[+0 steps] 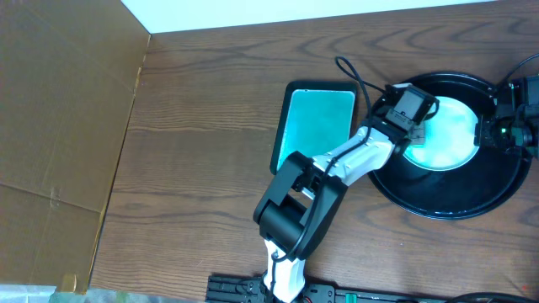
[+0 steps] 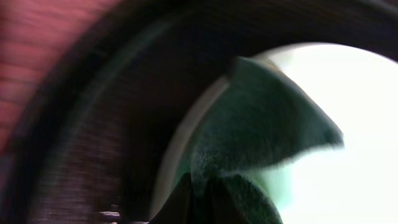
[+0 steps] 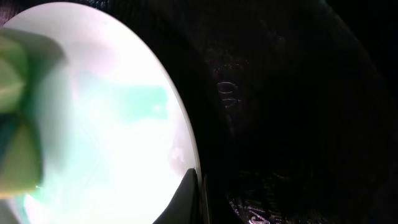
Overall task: Clean dirty plates on tray and stack at the side
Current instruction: 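Scrub the last plate with the sponge while the right gripper holds it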
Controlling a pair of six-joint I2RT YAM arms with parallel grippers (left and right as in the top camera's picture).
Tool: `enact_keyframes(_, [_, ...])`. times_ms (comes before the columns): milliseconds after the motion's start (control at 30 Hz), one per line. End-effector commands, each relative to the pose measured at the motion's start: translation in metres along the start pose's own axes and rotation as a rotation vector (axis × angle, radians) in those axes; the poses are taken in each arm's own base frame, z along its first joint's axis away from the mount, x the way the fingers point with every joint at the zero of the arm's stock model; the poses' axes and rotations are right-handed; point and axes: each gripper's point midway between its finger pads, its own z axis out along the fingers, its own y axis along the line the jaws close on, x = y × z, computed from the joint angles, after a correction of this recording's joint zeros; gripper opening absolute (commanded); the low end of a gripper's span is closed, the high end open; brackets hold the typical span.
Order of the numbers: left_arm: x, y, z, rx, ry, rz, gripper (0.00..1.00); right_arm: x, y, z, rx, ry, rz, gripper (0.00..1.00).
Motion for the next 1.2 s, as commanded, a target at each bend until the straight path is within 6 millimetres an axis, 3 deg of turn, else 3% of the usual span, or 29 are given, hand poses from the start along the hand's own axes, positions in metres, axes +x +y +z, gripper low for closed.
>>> enact_keyframes(0, [-0.023,0.065,-0.006,-0.252,-0.092,0.058,0.07,0.012,0.003,0.005,0.003,0.039,-0.019,0.01])
enact_keyframes(100, [-0.039,0.040,-0.027,-0.129,-0.129,0.037,0.07,0.012,0.003,0.005,0.003,0.041,-0.019,0.01])
enact_keyframes(200, [-0.050,-0.006,-0.052,0.117,-0.129,0.020,0.07,0.012,0.003,0.005,0.004,0.042,-0.017,0.01])
enact_keyframes(267, [-0.049,-0.039,-0.066,0.304,-0.096,-0.001,0.07,0.012,0.003,0.005,0.004,0.042,-0.017,0.01])
enact_keyframes(333, [-0.043,-0.058,-0.071,0.419,-0.042,-0.063,0.07,0.012,0.003,0.005,0.004,0.042,-0.018,0.01])
enact_keyframes(467, [-0.019,-0.070,-0.055,0.431,0.046,-0.127,0.07,0.012,0.003,0.005,0.003,0.041,-0.018,0.01])
enact_keyframes(633, [0.018,-0.083,-0.024,0.411,0.120,-0.089,0.07,0.012,0.003,0.005,0.003,0.039,-0.019,0.01])
enact_keyframes(767, [0.037,-0.076,-0.002,0.361,0.158,-0.051,0.07,0.011,0.003,0.005,0.003,0.038,-0.005,0.01])
enact_keyframes(933, [0.027,-0.016,0.012,0.061,0.064,0.035,0.07,0.011,0.002,0.005,0.007,0.037,0.018,0.01])
enact_keyframes(1033, [0.013,0.014,0.006,-0.076,0.012,0.081,0.07,0.011,0.002,0.004,0.007,0.037,0.018,0.01])
enact_keyframes(1167, [-0.014,0.030,-0.018,-0.123,-0.059,0.063,0.07,0.010,0.003,0.005,0.006,0.034,0.011,0.01])
